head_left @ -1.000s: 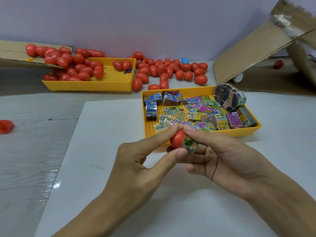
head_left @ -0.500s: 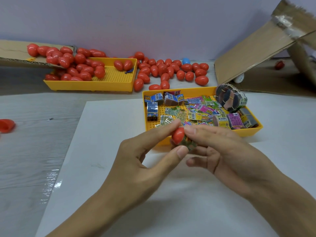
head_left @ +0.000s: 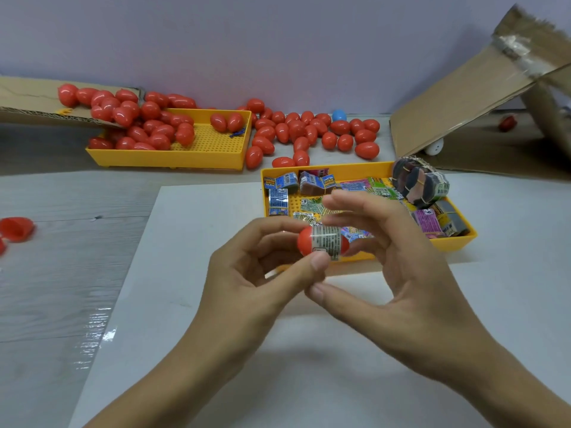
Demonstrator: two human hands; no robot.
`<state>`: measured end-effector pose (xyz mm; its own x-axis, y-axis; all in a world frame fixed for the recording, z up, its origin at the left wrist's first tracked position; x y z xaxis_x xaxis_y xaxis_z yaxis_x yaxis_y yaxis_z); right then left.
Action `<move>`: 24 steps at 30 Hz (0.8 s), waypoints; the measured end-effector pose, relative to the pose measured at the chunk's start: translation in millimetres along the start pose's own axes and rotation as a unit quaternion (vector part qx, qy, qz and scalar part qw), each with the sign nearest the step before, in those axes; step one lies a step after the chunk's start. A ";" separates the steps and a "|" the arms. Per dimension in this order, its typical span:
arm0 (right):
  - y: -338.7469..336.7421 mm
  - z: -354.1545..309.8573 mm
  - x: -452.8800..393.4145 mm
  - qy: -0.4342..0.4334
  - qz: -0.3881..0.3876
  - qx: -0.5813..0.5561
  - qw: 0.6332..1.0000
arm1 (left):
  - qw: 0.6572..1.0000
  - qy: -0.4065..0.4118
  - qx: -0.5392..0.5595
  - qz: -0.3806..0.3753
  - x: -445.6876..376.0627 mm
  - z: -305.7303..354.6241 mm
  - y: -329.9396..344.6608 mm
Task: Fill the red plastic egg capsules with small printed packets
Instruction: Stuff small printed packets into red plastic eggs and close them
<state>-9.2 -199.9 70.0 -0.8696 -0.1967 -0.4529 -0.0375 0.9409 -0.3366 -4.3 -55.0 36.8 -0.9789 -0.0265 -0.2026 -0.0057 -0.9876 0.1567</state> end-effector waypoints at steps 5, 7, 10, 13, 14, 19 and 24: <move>-4.2 20.1 -6.5 0.163 0.011 -0.171 0.972 | 0.998 0.070 -0.001 -0.006 -4.5 15.1 -4.2; -0.6 23.8 -7.3 0.194 0.001 -0.153 0.969 | 0.996 0.083 -0.013 -0.019 -2.8 17.6 -1.2; 4.2 27.7 -4.8 0.222 -0.018 -0.154 0.963 | 0.996 0.085 -0.012 -0.028 -1.0 17.9 0.9; 2.8 24.7 -4.8 0.213 -0.017 -0.176 0.961 | 0.996 0.076 -0.013 -0.035 -0.8 15.6 1.2; 1.3 22.5 -5.7 0.200 -0.014 -0.179 0.963 | 0.997 0.073 -0.013 -0.034 -1.0 15.8 1.2; -2.1 16.6 -5.8 0.185 0.000 -0.180 0.966 | 0.998 0.054 -0.016 0.004 -2.2 16.2 -2.9; -3.7 17.4 -7.4 0.173 -0.003 -0.184 0.968 | 0.999 0.041 -0.016 0.012 -2.4 17.2 -4.0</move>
<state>5.9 -206.7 60.3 -0.9792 -0.1580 -0.1276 -0.1603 0.9870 0.0081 -5.4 -48.3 53.2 -0.9587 -0.0607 -0.2779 0.0248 -0.9910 0.1312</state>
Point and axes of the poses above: each hand's wrist, its own x-axis away from the middle knuckle, its own y-axis out of the palm, z = x × y, the point moved 8 cm from there along -x, towards the middle knuckle, and after that the axes turned 5 degrees about z, right-handed, at the moved point
